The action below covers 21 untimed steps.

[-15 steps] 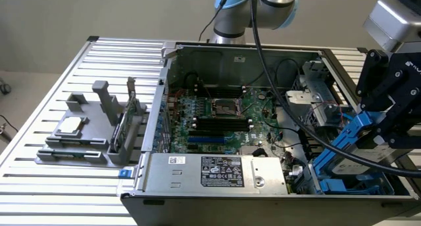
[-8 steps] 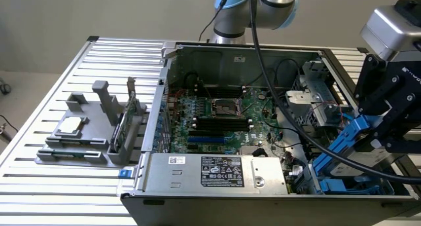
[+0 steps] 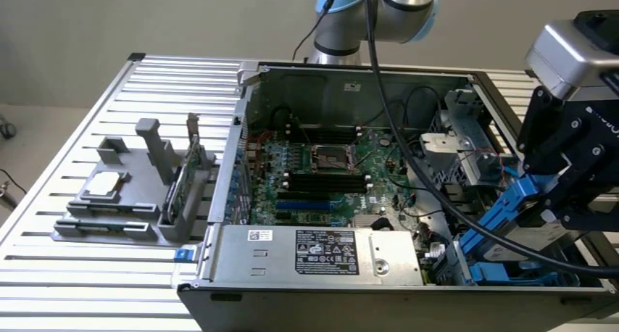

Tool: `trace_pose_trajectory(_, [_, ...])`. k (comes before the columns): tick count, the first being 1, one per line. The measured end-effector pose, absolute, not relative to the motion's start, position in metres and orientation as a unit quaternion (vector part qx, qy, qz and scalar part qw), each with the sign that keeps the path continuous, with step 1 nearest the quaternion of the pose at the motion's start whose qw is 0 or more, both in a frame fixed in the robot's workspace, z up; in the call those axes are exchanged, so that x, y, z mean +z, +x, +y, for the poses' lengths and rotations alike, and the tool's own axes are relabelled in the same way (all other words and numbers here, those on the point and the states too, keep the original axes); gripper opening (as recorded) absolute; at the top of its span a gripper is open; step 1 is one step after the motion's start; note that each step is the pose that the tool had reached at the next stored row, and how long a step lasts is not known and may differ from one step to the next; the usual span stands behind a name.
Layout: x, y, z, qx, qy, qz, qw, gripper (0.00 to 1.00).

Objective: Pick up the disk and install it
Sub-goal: 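Insert the disk into the insertion slot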

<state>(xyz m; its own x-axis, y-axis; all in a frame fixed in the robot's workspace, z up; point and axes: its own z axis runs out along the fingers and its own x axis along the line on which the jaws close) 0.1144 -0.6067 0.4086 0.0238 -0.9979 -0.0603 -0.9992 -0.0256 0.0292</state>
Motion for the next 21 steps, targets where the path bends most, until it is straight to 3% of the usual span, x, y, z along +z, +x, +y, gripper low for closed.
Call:
trace_pose_trajectory(5, [0.406, 0.114, -0.607, 0.033, -0.715, 0.698, 0.010, 0.35])
trace_pose_trajectory(6, [0.406, 0.114, -0.607, 0.033, -0.715, 0.698, 0.010, 0.41])
trace_pose_trajectory(17, [0.400, 0.121, -0.607, 0.035, -0.716, 0.697, 0.010, 0.41])
trace_pose_trajectory(21, [0.393, 0.124, -0.607, 0.035, -0.716, 0.697, 0.010, 0.26])
